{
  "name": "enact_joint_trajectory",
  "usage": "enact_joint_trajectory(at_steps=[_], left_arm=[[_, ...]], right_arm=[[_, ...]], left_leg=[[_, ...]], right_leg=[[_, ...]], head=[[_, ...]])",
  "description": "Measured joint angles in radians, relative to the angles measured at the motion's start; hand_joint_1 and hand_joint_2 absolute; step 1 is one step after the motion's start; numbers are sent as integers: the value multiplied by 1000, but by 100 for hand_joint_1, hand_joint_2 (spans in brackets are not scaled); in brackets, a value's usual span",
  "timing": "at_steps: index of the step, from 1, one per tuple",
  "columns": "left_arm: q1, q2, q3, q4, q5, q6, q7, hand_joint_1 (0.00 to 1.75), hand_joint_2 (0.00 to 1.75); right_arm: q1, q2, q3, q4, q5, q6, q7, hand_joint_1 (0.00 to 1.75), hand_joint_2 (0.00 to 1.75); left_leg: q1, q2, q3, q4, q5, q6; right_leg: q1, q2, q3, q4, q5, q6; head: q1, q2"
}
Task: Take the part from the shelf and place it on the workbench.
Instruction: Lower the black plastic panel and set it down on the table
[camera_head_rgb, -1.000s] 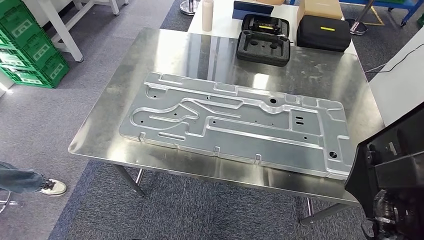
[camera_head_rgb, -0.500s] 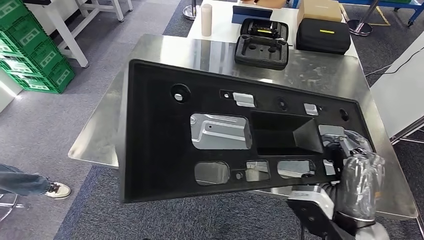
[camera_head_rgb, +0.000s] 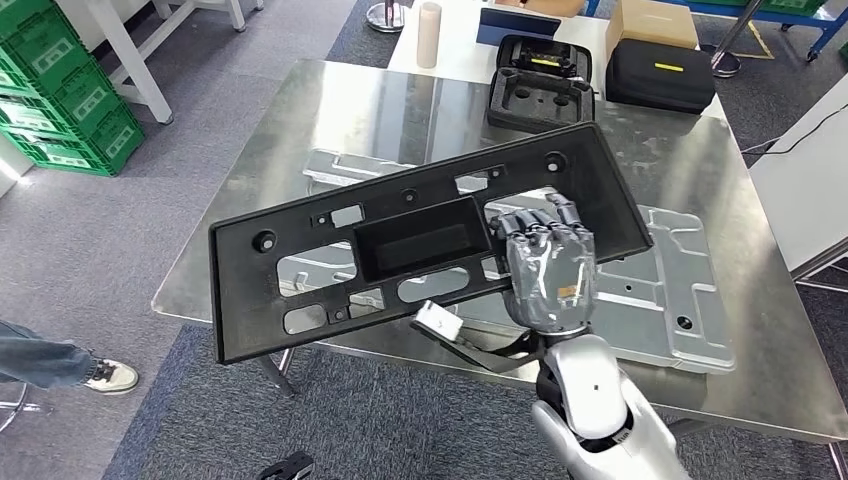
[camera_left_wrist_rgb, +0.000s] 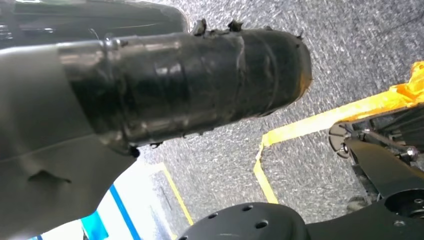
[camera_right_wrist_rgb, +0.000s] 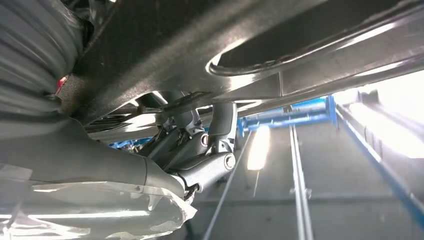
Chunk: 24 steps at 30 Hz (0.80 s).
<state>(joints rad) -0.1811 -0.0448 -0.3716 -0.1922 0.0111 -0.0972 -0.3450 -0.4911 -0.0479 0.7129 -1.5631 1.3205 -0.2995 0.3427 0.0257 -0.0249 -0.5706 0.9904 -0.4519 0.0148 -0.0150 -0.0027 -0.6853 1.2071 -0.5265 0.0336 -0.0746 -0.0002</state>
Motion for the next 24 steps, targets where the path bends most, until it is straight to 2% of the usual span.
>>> enact_joint_trajectory(at_steps=[1,2,3,4,5,6,7,8,10,11,12,14,15,16,17,18,19,20,21,23,24], left_arm=[[-4,-4,-10,0,-5,-4,3,0,0],[-5,-4,-15,0,-7,-5,4,0,0],[-6,-4,-19,-1,-8,-5,5,0,0],[-7,-4,-24,-2,-9,-6,5,0,0],[-8,-6,-27,-3,-10,-6,5,0,0],[-9,-9,-31,-4,-10,-7,5,0,0],[-10,-12,-35,-4,-10,-7,6,0,0],[-10,-15,-39,-4,-10,-7,6,0,0],[-10,-15,-44,-4,-10,-6,6,0,0],[-11,-15,-45,-5,-10,-5,6,0,0],[-12,-15,-46,-5,-10,-5,7,0,0],[-12,-14,-48,-5,-10,-5,8,0,0],[-10,-11,-49,-5,-10,-5,8,0,0],[-7,-8,-50,-5,-10,-5,8,0,0],[-6,-4,-51,-5,-10,-5,8,0,0],[-5,-1,-51,-5,-10,-5,8,0,0],[-5,2,-52,-5,-10,-5,8,0,0],[-5,4,-52,-5,-10,-5,8,0,0],[-4,5,-53,-5,-10,-5,8,0,0],[1,5,-54,-6,-10,-3,8,0,0],[4,2,-54,-6,-10,-1,7,0,0]], right_arm=[[-32,25,16,93,9,-13,8,175,175],[-46,37,22,146,9,-22,16,175,175],[-60,46,26,190,5,-28,21,175,175],[-76,55,28,233,-1,-32,26,175,175],[-92,63,31,272,-7,-34,29,175,175],[-105,71,32,308,-13,-35,31,175,175],[-114,77,33,340,-18,-35,33,175,175],[-120,82,33,367,-21,-36,34,175,175],[-127,92,34,412,-22,-36,35,175,175],[-132,98,34,433,-23,-37,34,175,175],[-137,104,35,453,-24,-37,35,175,175],[-145,112,36,489,-36,-31,43,175,175],[-145,114,35,505,-47,-25,51,175,175],[-146,114,33,520,-61,-18,60,175,175],[-146,112,30,537,-78,-10,70,175,175],[-148,109,25,552,-97,-5,81,175,175],[-151,104,18,565,-117,-1,91,175,175],[-154,99,9,576,-139,1,101,175,175],[-158,92,-1,584,-158,2,108,175,175],[-163,80,-24,598,-185,4,114,175,175],[-164,74,-34,605,-192,4,114,175,175]], left_leg=[[-4,-3,-2,0,2,3],[-9,-6,-1,0,2,3],[-12,-8,0,-1,2,3],[-16,-10,0,-2,3,3],[-16,-10,-1,-4,4,1],[-14,-9,-3,-7,6,-2],[-12,-8,-4,-11,8,-6],[-10,-8,-2,-17,11,-11],[-12,-2,0,-14,3,-17],[-14,2,-11,11,-14,-21],[-14,6,-35,61,-40,-26],[-8,11,-101,188,-94,-38],[-4,12,-124,229,-103,-44],[1,13,-130,234,-92,-51],[6,15,-115,200,-63,-58],[13,17,-83,136,-27,-68],[16,15,-52,78,-3,-76],[20,12,-31,34,11,-74],[21,9,-21,14,12,-67],[19,4,-26,18,6,-40],[19,6,-26,21,5,-32]], right_leg=[[2,0,-27,51,-10,-6],[6,1,-11,9,22,-18],[15,2,20,-64,63,-37],[24,1,52,-135,92,-59],[33,0,76,-193,112,-78],[41,0,89,-225,119,-92],[44,-1,94,-238,117,-99],[45,-1,98,-252,121,-100],[38,-3,121,-292,135,-94],[33,-5,134,-313,143,-89],[28,-6,143,-327,148,-83],[24,-7,147,-332,149,-80],[22,-8,147,-330,147,-77],[19,-7,147,-326,143,-73],[14,-7,146,-318,138,-65],[9,-6,143,-304,130,-55],[5,-4,136,-285,119,-43],[3,-3,128,-265,109,-33],[3,-1,119,-249,101,-25],[4,1,112,-237,96,-20],[2,2,112,-236,94,-17]], head=[[1,0],[1,0],[1,0],[-1,0],[-3,0],[-5,0],[-6,0],[-4,0],[-5,0],[-6,0],[-8,0],[-10,0],[-10,0],[-10,0],[-10,0],[-10,0],[-11,0],[-13,0],[-13,0],[-11,0],[-10,0]])
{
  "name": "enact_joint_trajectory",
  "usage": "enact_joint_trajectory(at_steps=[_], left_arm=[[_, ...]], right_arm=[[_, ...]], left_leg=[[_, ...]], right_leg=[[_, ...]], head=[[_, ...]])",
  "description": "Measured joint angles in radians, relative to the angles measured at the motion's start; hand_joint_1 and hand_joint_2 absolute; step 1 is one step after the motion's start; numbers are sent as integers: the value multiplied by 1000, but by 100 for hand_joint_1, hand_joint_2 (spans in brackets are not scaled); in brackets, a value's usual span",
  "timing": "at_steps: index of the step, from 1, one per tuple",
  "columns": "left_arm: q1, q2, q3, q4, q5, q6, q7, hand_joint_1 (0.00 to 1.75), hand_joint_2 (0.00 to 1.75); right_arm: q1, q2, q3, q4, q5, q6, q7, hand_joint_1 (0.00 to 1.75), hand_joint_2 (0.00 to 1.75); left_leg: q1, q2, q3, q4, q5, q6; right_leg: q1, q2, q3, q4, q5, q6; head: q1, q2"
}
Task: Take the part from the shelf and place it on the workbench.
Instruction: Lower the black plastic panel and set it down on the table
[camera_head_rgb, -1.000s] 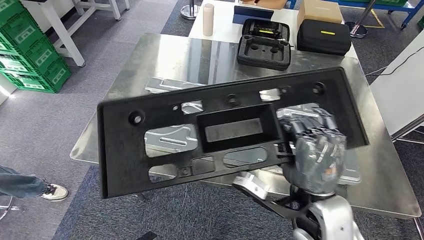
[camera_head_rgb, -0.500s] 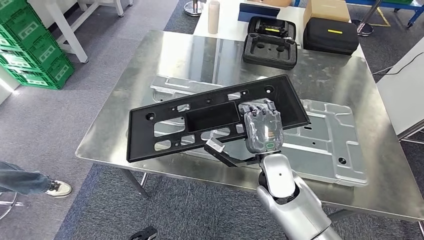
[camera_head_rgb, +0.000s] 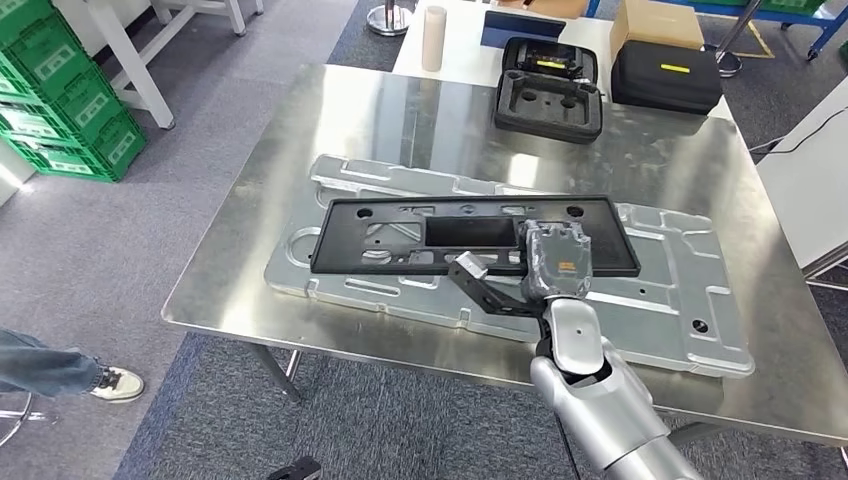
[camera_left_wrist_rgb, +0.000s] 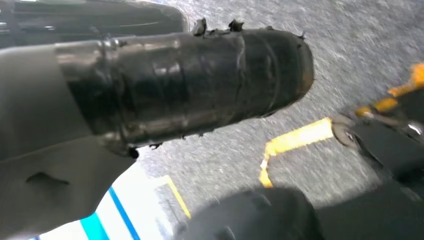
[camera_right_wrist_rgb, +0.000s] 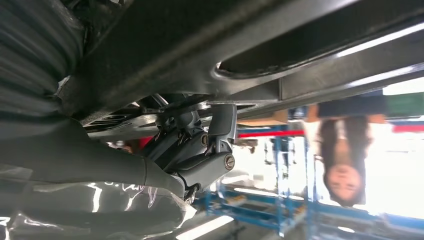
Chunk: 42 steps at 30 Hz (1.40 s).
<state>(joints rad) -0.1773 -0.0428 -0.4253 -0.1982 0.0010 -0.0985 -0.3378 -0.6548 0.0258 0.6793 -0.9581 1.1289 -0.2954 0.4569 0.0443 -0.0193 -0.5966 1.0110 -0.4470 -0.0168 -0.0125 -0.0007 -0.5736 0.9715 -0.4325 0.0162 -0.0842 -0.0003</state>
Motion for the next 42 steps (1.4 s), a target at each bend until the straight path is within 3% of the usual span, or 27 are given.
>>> enact_joint_trajectory(at_steps=[2,5,6,7,8,9,11,13,14,17,19,21,22,23,25,27,29,32,34,36,37,38,40,42], left_arm=[[3,-11,0,0,0,2,-2,0,0],[3,-26,0,0,0,4,-1,0,0],[4,-29,0,0,0,4,0,0,0],[5,-31,0,0,0,8,4,0,0],[5,-31,0,0,0,16,11,0,0],[5,-32,0,0,0,28,22,0,0],[1,-33,-3,-2,1,61,56,0,0],[-3,-38,-7,-5,1,84,83,0,0],[-4,-41,-9,-6,1,89,89,0,0],[-5,-42,-12,-8,1,97,94,0,0],[-6,-41,-12,-9,1,101,97,0,0],[-4,-37,-12,-9,1,102,99,0,0],[-4,-34,-12,-9,1,102,99,0,0],[-3,-33,-13,-9,2,103,99,0,0],[-3,-32,-13,-9,2,106,99,0,0],[-5,-32,-13,-9,3,107,99,0,0],[-6,-32,-15,-9,2,106,100,0,0],[-6,-34,-17,-10,-3,107,100,0,0],[-7,-39,-18,-11,-4,107,100,0,0],[-8,-43,-18,-11,-4,107,99,0,0],[-7,-43,-18,-11,-4,107,99,0,0],[-7,-43,-18,-11,-4,107,99,0,0],[-7,-43,-18,-11,-4,107,98,0,0],[-8,-43,-19,-12,-4,106,97,0,0]], right_arm=[[0,-11,-13,11,-5,1,0,175,175],[2,-20,-23,20,-5,1,4,175,175],[5,-23,-27,23,-6,1,7,175,175],[7,-26,-31,26,-9,3,12,175,175],[8,-29,-34,27,-12,5,18,175,175],[8,-32,-38,28,-15,8,24,175,175],[4,-40,-45,29,-24,11,34,175,175],[-1,-47,-57,29,-37,12,37,175,175],[-1,-50,-62,29,-43,12,38,175,175],[2,-62,-74,26,-52,14,40,175,175],[7,-67,-82,25,-53,16,43,175,175],[16,-68,-85,25,-55,17,45,175,175],[23,-68,-85,25,-55,18,47,175,175],[29,-69,-86,25,-55,18,50,175,175],[37,-70,-88,25,-53,18,54,175,175],[42,-72,-89,26,-52,19,56,87,87],[45,-74,-90,25,-50,20,56,0,0],[48,-77,-90,24,-47,25,56,0,0],[50,-78,-90,24,-44,28,56,0,0],[55,-79,-90,24,-43,32,56,0,0],[59,-80,-90,24,-42,34,56,0,0],[62,-80,-90,24,-42,36,56,0,0],[64,-82,-90,23,-42,38,56,0,0],[61,-84,-90,21,-42,38,56,0,0]], left_leg=[[0,0,0,1,1,13],[-3,0,-1,0,0,21],[-6,0,0,0,-1,23],[-10,0,1,0,-2,25],[-15,-1,4,0,-4,27],[-19,-2,7,-1,-5,29],[-23,-3,11,-6,-6,29],[-19,-1,12,-13,-5,25],[-19,1,14,-17,-5,20],[-22,8,14,-4,-22,10],[-22,11,-29,92,-71,5],[-21,13,-96,214,-115,-1],[-21,13,-116,242,-114,-5],[-20,13,-119,233,-94,-9],[-18,16,-74,123,-19,-16],[-16,16,-28,24,18,-11],[-18,13,-20,5,12,5],[-14,12,-20,7,11,24],[-11,12,-19,6,10,30],[-11,12,-19,6,9,33],[-12,12,-18,6,9,33],[-14,11,-17,6,9,34],[-19,8,-12,4,8,34],[-20,7,-6,-2,9,33]], right_leg=[[-3,0,-18,40,-26,7],[-3,0,-115,235,-111,12],[-3,0,-145,289,-125,9],[-2,0,-159,309,-120,3],[2,0,-153,286,-96,-7],[8,1,-129,228,-59,-22],[31,-1,-67,83,6,-64],[51,-5,-35,7,27,-89],[54,-6,-30,-2,26,-91],[44,-4,3,-48,39,-77],[36,-6,22,-71,44,-66],[34,-4,26,-70,39,-64],[32,-3,28,-66,35,-61],[30,-1,28,-60,29,-57],[25,0,27,-38,11,-46],[26,2,17,-6,-9,-33],[30,3,9,10,-17,-27],[27,3,0,31,-37,-17],[22,2,-45,128,-86,-3],[15,2,-118,268,-137,5],[13,2,-143,308,-144,5],[13,2,-150,310,-131,2],[19,3,-105,199,-59,-19],[32,0,-38,57,-3,-51]], head=[[2,0],[4,0],[4,0],[4,0],[4,0],[4,0],[2,0],[4,0],[6,0],[7,0],[5,0],[4,0],[4,0],[4,0],[4,0],[3,0],[4,0],[6,0],[9,0],[11,0],[11,0],[11,0],[11,0],[8,0]])
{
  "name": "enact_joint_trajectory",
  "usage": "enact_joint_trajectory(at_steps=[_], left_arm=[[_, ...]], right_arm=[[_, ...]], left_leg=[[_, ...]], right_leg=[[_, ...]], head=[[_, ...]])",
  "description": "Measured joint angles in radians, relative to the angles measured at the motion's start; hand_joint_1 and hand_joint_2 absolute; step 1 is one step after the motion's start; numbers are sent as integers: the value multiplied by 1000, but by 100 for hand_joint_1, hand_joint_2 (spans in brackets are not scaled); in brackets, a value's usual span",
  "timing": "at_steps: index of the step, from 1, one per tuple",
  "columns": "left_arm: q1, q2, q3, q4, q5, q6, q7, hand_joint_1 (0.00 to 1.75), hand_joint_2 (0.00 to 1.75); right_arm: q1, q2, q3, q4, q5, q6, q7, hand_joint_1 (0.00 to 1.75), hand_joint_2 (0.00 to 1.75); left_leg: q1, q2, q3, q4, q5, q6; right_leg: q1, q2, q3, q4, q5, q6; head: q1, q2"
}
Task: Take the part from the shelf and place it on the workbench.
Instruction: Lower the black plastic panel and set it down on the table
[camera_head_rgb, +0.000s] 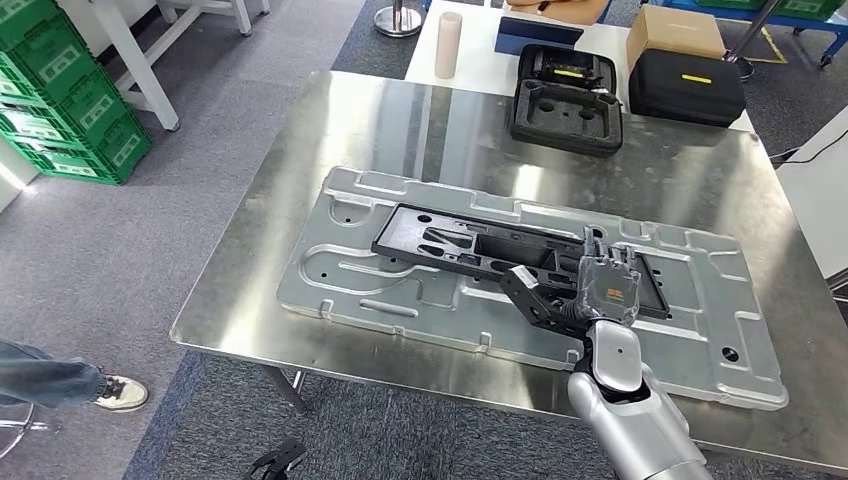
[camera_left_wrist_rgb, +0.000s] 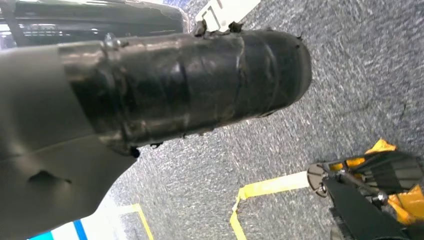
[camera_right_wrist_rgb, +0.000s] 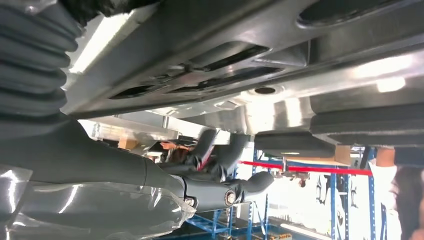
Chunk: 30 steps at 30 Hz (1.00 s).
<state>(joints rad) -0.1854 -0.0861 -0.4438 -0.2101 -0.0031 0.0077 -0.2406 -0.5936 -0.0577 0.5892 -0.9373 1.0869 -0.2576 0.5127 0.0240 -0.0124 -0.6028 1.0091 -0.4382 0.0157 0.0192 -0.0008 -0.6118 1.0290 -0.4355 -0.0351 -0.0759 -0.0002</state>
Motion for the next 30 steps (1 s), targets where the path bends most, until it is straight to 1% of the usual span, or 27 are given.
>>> enact_joint_trajectory(at_steps=[1,2,3,5,6,7,9,10,11,12,13,14,15,16,17,19,20,21,22,24,25,26,27,28,29,30], left_arm=[[-1,-2,0,0,0,0,0,0,0],[-1,-4,-1,0,0,0,0,0,0],[-1,-5,-1,0,0,-1,0,0,0],[-1,-7,-1,0,1,-4,-3,0,0],[0,-7,-1,0,1,-12,-11,0,0],[1,-6,-1,0,2,-25,-22,0,0],[6,-3,-1,0,4,-61,-54,0,0],[10,0,-1,1,5,-75,-67,0,0],[14,3,-1,2,6,-84,-77,0,0],[17,6,-1,3,6,-88,-83,0,0],[19,7,-1,4,6,-89,-86,0,0],[19,8,-1,4,6,-88,-87,0,0],[19,9,-1,4,6,-87,-87,0,0],[18,9,-1,4,6,-85,-87,0,0],[17,9,-1,5,6,-85,-87,0,0],[17,9,-1,5,6,-84,-87,0,0],[18,7,-1,5,6,-84,-89,0,0],[19,5,-1,5,6,-84,-90,0,0],[19,2,0,6,6,-84,-91,0,0],[19,-2,0,6,6,-83,-92,0,0],[19,-2,0,7,6,-83,-92,0,0],[19,-2,1,8,6,-84,-93,0,0],[19,-2,1,8,6,-84,-93,0,0],[19,-2,1,9,6,-84,-93,0,0],[18,-2,2,9,6,-85,-94,0,0],[18,-2,2,9,6,-86,-95,0,0]], right_arm=[[-2,0,0,-1,0,1,0,0,0],[-4,0,0,-3,-3,6,0,0,0],[-5,0,0,-4,-7,14,-1,0,0],[-3,-1,0,-10,-28,46,-9,0,0],[-2,0,0,-15,-44,66,-15,0,0],[-2,2,0,-19,-61,86,-20,0,0],[3,8,2,-25,-88,115,-27,0,0],[7,11,3,-27,-96,122,-29,0,0],[11,14,4,-28,-100,125,-29,0,0],[14,16,5,-29,-102,126,-30,0,0],[14,16,6,-30,-103,127,-30,0,0],[14,17,6,-32,-104,127,-30,0,0],[12,16,6,-34,-105,127,-30,0,0],[11,17,6,-37,-109,127,-30,0,0],[11,18,7,-40,-114,128,-30,0,44],[9,18,8,-47,-128,133,-30,0,131],[9,18,8,-50,-136,139,-30,0,175],[8,17,8,-54,-146,148,-30,0,175],[6,16,9,-58,-159,159,-30,0,175],[3,14,11,-69,-190,185,-26,0,175],[2,14,12,-73,-203,195,-24,0,175],[1,14,14,-77,-213,202,-22,0,175],[1,13,16,-82,-220,207,-20,0,175],[1,13,17,-86,-224,209,-20,0,175],[-2,13,19,-93,-226,210,-20,0,175],[-4,12,21,-100,-228,211,-19,0,175]], left_leg=[[1,0,2,-4,1,-3],[4,1,3,-8,3,-7],[3,1,5,-12,5,-12],[3,4,7,-7,-2,-21],[1,5,-1,16,-19,-24],[0,6,-19,60,-46,-27],[-1,7,-75,184,-110,-34],[0,7,-95,229,-125,-37],[0,8,-101,243,-123,-41],[1,8,-88,221,-103,-44],[2,9,-59,166,-72,-48],[3,9,-28,109,-51,-50],[4,7,-4,62,-35,-48],[4,4,8,35,-29,-42],[2,1,8,32,-32,-33],[2,0,0,36,-25,-16],[3,1,-3,36,-22,-9],[4,1,-7,35,-18,-2],[6,1,-12,34,-13,4],[5,1,-23,34,-4,11],[4,0,-30,34,1,12],[2,0,-37,34,6,12],[-1,0,-43,33,12,12],[-5,-1,-49,33,18,13],[-8,-1,-54,32,25,14],[-9,-2,-58,29,33,13]], right_leg=[[6,-2,19,-39,10,-11],[11,-4,26,-56,11,-17],[14,-5,28,-63,13,-18],[7,-6,45,-92,26,-10],[3,-7,55,-107,33,-7],[-2,-9,62,-119,39,-4],[-2,-9,63,-119,40,-5],[-3,-9,61,-115,38,-4],[-3,-8,59,-109,35,-2],[-5,-8,55,-100,31,1],[-7,-8,51,-87,24,6],[-9,-8,44,-71,17,12],[-9,-8,36,-51,9,18],[-8,-8,27,-34,4,22],[-6,-8,20,-22,3,25],[-6,-7,11,-15,5,29],[-7,-6,7,-7,-3,33],[-9,-5,-2,15,-23,38],[-12,-4,-18,57,-54,45],[-18,-3,-63,184,-132,56],[-20,-3,-81,239,-157,57],[-20,-3,-85,266,-165,56],[-19,-2,-71,256,-156,50],[-17,-2,-38,207,-133,39],[-10,-2,9,134,-107,22],[-2,-4,54,60,-92,3]], head=[[0,0],[-1,0],[-1,0],[0,0],[-1,0],[-2,0],[-5,0],[-5,0],[-5,0],[-5,0],[-5,0],[-5,0],[-5,0],[-5,0],[-4,0],[-3,0],[-2,0],[0,0],[2,0],[5,0],[5,0],[5,0],[5,0],[5,0],[5,0],[3,0]])
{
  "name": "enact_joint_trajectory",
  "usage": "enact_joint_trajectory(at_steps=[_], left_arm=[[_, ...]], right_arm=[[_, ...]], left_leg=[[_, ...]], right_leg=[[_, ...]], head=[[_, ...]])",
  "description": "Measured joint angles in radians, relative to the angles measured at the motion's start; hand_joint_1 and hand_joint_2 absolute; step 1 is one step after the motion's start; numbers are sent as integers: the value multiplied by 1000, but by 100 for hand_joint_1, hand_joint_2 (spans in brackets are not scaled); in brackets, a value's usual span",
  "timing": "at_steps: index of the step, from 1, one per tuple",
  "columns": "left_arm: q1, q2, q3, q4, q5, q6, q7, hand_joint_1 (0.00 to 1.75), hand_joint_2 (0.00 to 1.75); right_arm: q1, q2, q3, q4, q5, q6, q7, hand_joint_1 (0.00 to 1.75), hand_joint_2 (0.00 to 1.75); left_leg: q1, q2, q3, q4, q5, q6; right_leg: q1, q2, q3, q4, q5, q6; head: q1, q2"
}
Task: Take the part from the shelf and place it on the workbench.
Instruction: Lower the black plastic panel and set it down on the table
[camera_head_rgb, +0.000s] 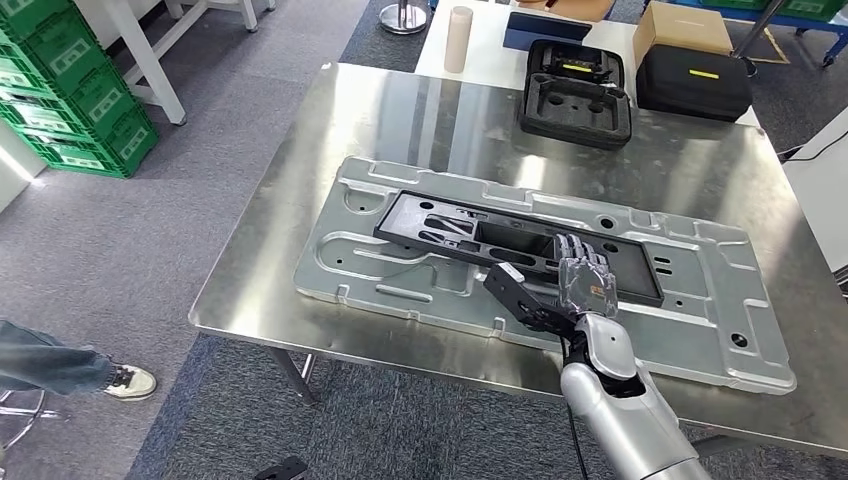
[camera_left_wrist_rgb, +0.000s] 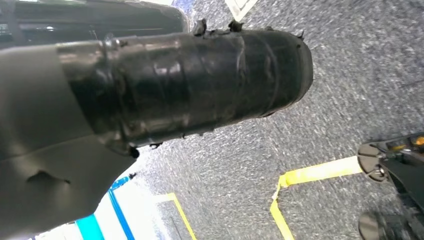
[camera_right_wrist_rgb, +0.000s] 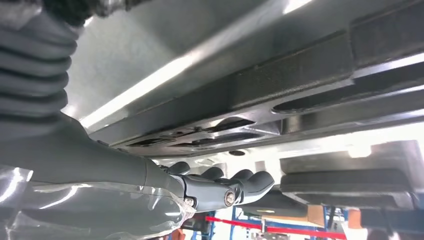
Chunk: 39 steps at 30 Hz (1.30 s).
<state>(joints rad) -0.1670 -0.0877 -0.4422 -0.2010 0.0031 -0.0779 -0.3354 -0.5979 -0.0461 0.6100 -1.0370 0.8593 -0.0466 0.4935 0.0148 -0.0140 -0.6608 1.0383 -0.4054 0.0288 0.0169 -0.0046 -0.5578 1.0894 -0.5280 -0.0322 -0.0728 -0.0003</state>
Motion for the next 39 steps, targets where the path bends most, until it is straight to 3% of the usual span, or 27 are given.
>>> enact_joint_trajectory(at_steps=[2,5,6,7,9,10,11,13,14,15,16,18,19,21,23,25,26,27,28,30,31,33,34,36,37,39], left_arm=[[0,-3,0,0,0,-2,-2,0,0],[0,-10,1,1,1,-1,-2,0,0],[1,-10,2,2,1,-1,-2,0,0],[2,-10,2,2,2,0,-2,0,0],[4,-7,3,3,2,0,-1,0,0],[4,-3,3,3,2,0,-1,0,0],[4,2,4,3,3,0,-1,0,0],[5,10,4,4,4,0,-2,0,0],[5,13,4,4,4,1,-3,0,0],[5,15,4,4,5,2,-4,0,0],[4,16,4,4,6,2,-5,0,0],[3,18,5,4,9,4,-8,0,0],[5,17,5,4,10,5,-9,0,0],[6,13,6,6,11,7,-10,0,0],[8,7,8,8,11,8,-12,0,0],[9,5,10,9,12,11,-13,0,0],[10,5,10,9,13,12,-13,0,0],[10,5,11,9,13,12,-13,0,0],[11,5,11,10,13,12,-13,0,0],[11,5,11,10,14,12,-14,0,0],[11,4,11,10,14,12,-16,0,0],[12,-1,12,10,14,12,-17,0,0],[12,-4,12,10,14,12,-17,0,0],[12,-6,12,11,14,12,-15,0,0],[13,-6,13,11,14,12,-15,0,0],[16,-5,16,11,15,12,-15,0,0]], right_arm=[[-8,-3,3,-15,-5,1,1,0,175],[-17,-4,6,-29,-20,4,3,0,175],[-17,-5,7,-32,-25,5,4,0,175],[-16,-5,7,-34,-30,6,4,0,175],[-14,-5,8,-38,-35,6,4,0,175],[-12,-4,9,-40,-37,6,3,0,175],[-10,-4,10,-41,-39,4,3,0,175],[-7,-4,10,-44,-46,0,1,0,175],[-6,-4,11,-46,-50,-4,0,0,175],[-6,-5,10,-52,-56,-8,-1,0,175],[-5,-5,10,-59,-62,-14,-2,0,131],[-5,-6,10,-74,-76,-27,-6,0,44],[-4,-7,10,-80,-84,-32,-8,0,0],[-2,-11,10,-90,-99,-40,-12,0,0],[0,-14,10,-102,-113,-47,-15,0,0],[2,-15,10,-116,-127,-56,-17,0,0],[5,-15,10,-122,-132,-62,-18,0,0],[9,-16,10,-128,-138,-66,-19,0,0],[13,-17,10,-134,-142,-69,-21,0,0],[16,-18,10,-149,-146,-73,-23,0,0],[15,-19,9,-159,-147,-74,-25,0,0],[10,-20,8,-174,-147,-78,-27,0,0],[8,-21,8,-179,-147,-79,-27,0,0],[9,-21,8,-184,-147,-81,-28,0,0],[10,-21,9,-186,-147,-81,-28,0,0],[13,-20,10,-189,-149,-82,-29,0,0]], left_leg=[[6,2,0,-12,17,-10],[11,5,6,-40,42,-30],[9,6,3,-37,30,-33],[5,6,-6,-14,-1,-36],[5,7,-34,88,-100,-44],[7,8,-46,147,-136,-50],[10,8,-47,189,-148,-57],[18,10,-8,187,-112,-74],[24,11,34,141,-89,-86],[28,11,80,82,-87,-99],[31,10,112,37,-93,-100],[29,6,131,1,-122,-81],[29,5,122,8,-120,-61],[29,7,110,11,-108,-39],[29,7,87,9,-86,-25],[27,6,60,7,-63,-20],[25,6,47,7,-53,-19],[21,6,33,7,-43,-19],[16,5,20,6,-32,-18],[9,4,0,3,-10,-16],[7,4,-4,-3,1,-18],[12,7,-1,-24,25,-28],[14,8,3,-37,38,-35],[13,7,6,-53,49,-44],[10,7,-1,-41,28,-47],[8,7,-30,46,-64,-51]], right_leg=[[18,-9,52,-93,19,-26],[25,-15,58,-149,57,-33],[21,-16,61,-173,74,-32],[16,-17,62,-195,95,-30],[7,-16,49,-212,126,-21],[3,-17,34,-211,138,-17],[0,-17,19,-208,148,-11],[-11,-19,-17,-191,163,0],[-18,-19,-38,-175,167,7],[-21,-19,-61,-152,169,16],[-23,-18,-82,-128,169,23],[-20,-16,-108,-92,171,33],[-22,-15,-113,-85,175,34],[-25,-12,-123,-70,163,39],[-28,-9,-151,10,82,47],[-29,-8,-185,141,-12,51],[-28,-7,-191,191,-34,50],[-27,-6,-182,211,-34,44],[-25,-5,-156,198,-20,33],[-10,0,-55,75,15,-4],[1,-1,0,-4,16,-23],[18,-5,65,-105,13,-41],[23,-9,73,-127,18,-43],[21,-12,76,-166,58,-40],[17,-14,77,-187,78,-37],[11,-17,67,-211,112,-26]], head=[[-1,0],[4,0],[4,0],[4,0],[3,0],[2,0],[3,0],[3,0],[2,0],[0,0],[-4,0],[-7,0],[-6,0],[-3,0],[2,0],[6,0],[6,0],[6,0],[6,0],[5,0],[4,0],[2,0],[1,0],[2,0],[1,0],[-1,0]])
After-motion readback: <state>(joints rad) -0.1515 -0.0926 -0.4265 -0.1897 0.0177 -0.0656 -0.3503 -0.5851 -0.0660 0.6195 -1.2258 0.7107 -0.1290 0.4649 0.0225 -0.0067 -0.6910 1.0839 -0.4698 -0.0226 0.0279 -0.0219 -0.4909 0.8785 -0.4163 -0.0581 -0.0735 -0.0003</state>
